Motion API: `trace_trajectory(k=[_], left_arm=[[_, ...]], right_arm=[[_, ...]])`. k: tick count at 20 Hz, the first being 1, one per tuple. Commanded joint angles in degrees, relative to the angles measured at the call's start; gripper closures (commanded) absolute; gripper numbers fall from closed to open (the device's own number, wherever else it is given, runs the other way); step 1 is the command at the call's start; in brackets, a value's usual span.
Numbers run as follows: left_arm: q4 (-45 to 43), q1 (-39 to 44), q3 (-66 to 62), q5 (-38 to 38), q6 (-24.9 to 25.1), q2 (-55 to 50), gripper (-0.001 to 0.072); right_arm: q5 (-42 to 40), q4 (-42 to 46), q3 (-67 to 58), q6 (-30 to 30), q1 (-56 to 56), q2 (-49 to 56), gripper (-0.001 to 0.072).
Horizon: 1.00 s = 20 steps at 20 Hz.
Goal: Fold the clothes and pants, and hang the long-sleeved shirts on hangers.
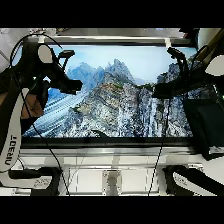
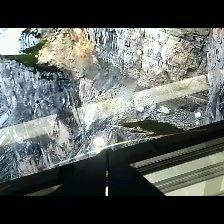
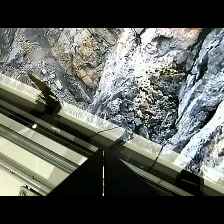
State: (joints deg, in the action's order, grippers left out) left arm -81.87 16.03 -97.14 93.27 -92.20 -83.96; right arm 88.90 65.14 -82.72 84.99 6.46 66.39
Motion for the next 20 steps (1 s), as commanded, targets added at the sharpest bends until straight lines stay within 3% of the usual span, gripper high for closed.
trace_trajectory(k=[1,18,19,20], left_arm=[[0.0,0.0,0.0,0.0,0.0,0.0,0.0695],[-0.7,-0.3,0.0,-1.5,0.1,-1.5,0.0693],[-2.8,-0.4,0.0,-1.6,1.0,-2.1,0.0648],[-7.1,-0.6,0.0,-2.4,3.4,-2.8,0.0493]], right_arm=[[0.0,0.0,-0.1,0.0,0.0,0.0,0.0701],[-0.2,0.0,-0.1,0.0,0.0,0.0,0.0701],[-0.3,0.0,-0.1,0.0,0.0,0.0,0.0701],[-1.0,0.1,-0.1,0.0,0.0,0.0,0.0702]])
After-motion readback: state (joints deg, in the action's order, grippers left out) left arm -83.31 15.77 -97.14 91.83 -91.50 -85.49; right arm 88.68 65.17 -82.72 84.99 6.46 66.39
